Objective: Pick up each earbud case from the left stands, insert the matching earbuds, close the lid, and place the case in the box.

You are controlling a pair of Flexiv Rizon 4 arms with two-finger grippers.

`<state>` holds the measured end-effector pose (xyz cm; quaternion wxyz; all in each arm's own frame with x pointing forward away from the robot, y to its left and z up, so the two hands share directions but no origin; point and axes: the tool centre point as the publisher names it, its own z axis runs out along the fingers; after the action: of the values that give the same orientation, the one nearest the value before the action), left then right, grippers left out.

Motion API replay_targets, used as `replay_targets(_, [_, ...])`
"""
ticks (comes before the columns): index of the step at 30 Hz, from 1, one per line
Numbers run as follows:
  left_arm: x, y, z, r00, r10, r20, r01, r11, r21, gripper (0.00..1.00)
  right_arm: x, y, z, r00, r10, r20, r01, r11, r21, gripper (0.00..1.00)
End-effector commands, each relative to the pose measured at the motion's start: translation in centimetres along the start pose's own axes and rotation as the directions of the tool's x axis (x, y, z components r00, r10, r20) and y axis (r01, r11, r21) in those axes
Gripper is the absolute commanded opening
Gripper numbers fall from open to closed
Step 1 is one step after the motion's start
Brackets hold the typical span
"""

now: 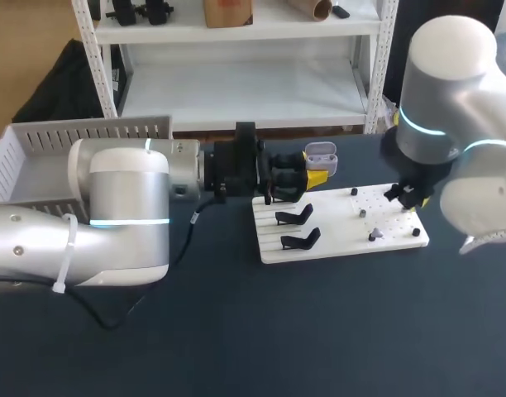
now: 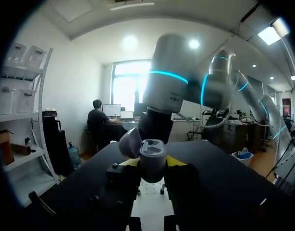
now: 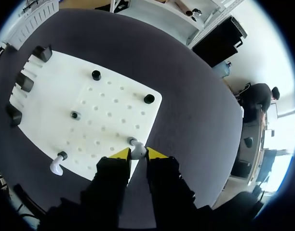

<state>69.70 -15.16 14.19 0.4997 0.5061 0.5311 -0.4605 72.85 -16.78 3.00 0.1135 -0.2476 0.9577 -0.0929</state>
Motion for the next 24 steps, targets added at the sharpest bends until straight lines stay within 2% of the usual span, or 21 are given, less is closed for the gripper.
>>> replay_targets(1, [0.0, 0.0, 0.0, 1.0, 0.001, 0.002, -0.001, 1.0, -0.001, 0.0, 1.1, 0.1, -2.0, 1.0, 0.014, 0.024, -0.014, 1.0, 0.011, 0.0])
replay_targets(13, [0.0, 0.0, 0.0, 1.0, 0.001, 0.002, -0.001, 1.0, -0.001, 0.0, 2.2, 1.0, -7.8, 0.996, 0.091, 0.022, -0.091, 0.995, 0.032, 0.0])
replay_targets(18, [0.0, 0.0, 0.0, 1.0, 0.001, 0.002, -0.001, 1.0, -0.001, 0.0, 2.4, 1.3, -10.4, 0.992, 0.118, 0.045, -0.119, 0.993, 0.016, 0.0])
replay_targets(24, [0.0, 0.0, 0.0, 1.0, 0.001, 0.002, -0.001, 1.0, -0.001, 0.0, 3.0, 1.7, -12.1, 0.991, 0.118, 0.058, -0.118, 0.993, -0.005, 0.0])
